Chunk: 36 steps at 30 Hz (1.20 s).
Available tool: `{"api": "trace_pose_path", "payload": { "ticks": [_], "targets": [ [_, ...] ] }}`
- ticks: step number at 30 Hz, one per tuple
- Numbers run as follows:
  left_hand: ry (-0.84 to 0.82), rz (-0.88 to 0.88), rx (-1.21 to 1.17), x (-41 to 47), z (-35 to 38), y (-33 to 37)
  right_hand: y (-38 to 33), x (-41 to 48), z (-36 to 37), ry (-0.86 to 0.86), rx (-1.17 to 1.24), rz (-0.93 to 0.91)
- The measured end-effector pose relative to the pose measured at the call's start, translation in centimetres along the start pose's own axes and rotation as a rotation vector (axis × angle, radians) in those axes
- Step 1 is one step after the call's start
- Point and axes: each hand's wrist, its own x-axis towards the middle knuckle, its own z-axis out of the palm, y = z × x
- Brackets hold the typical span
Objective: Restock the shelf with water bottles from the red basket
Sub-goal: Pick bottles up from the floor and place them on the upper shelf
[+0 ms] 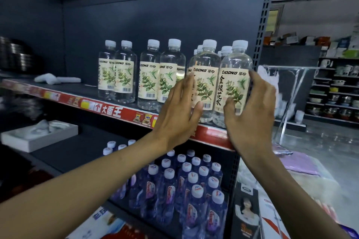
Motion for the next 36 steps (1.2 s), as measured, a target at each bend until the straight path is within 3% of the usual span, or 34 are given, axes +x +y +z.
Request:
{"api": "trace_pose_path", "payload": {
  "ticks": [3,6,16,21,31,36],
  "targets": [
    [-0.018,0.009,0.142,-2.3,-1.6,-1.3,-1.9,-2.7,0.9,-0.056,0.040,-0.168],
    [-0.077,-0.025,0.275,-5.8,-3.4,-3.5,-3.5,-6.2,3.0,-0.221,0.143,-0.264],
    [-0.322,-0.389,0.707,-24.9,-11.2,-10.9,-8.1,-22.3,13.0,-0.691,0.370,-0.191],
    [-0.285,-0.659,0.744,-32.0,-14.2,-13.1,-10.9,-28.9,17.5,-0.921,0.470,-0.181],
    [-0.315,-1.121,0.702,-45.1,-15.6,-20.8,-12.8,-40.7,26.9,-1.291,0.452,-0.063],
    [-0.515,-1.422,0.662,-51.9,-14.7,-26.8,-12.5,-47.5,32.4,-1.550,0.353,-0.010]
  ]
}}
